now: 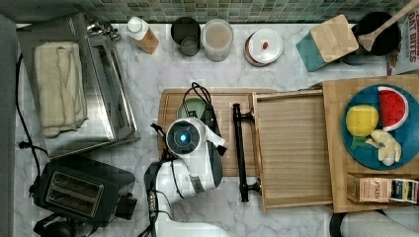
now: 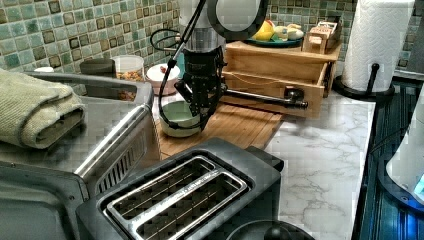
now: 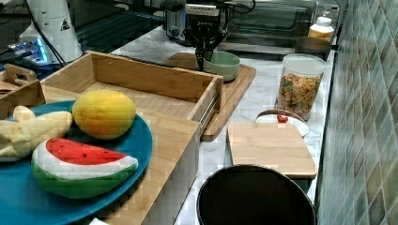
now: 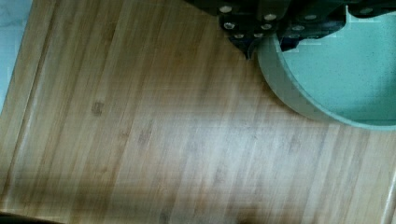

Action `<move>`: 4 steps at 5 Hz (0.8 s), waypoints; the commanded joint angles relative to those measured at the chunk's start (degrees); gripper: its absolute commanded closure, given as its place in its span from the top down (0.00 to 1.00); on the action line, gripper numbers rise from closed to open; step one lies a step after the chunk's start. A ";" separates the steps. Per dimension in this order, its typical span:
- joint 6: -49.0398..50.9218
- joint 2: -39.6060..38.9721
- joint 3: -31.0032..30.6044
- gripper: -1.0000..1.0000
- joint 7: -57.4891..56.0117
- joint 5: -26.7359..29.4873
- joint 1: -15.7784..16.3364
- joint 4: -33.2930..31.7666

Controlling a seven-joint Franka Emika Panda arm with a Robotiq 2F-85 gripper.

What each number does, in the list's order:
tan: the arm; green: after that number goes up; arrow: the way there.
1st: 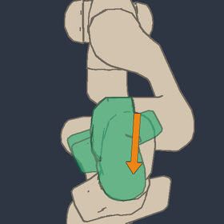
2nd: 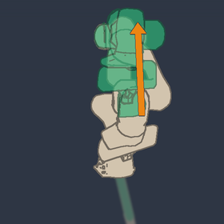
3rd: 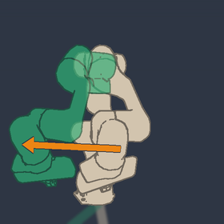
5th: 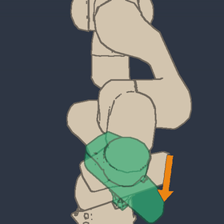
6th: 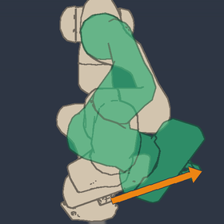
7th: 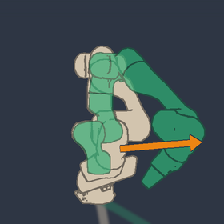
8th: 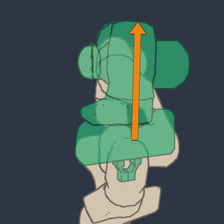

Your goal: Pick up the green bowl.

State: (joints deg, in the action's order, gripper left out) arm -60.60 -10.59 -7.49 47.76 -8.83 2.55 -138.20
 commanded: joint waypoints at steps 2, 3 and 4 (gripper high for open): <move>9.55 14.29 0.15 0.00 -11.31 8.36 -2.26 5.66; 19.84 16.79 3.00 0.00 -12.80 11.66 -2.15 11.92; 28.19 18.34 3.61 0.00 -11.42 8.87 -3.20 17.14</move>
State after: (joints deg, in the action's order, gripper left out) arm -32.48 3.98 -6.73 39.00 1.06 2.09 -133.73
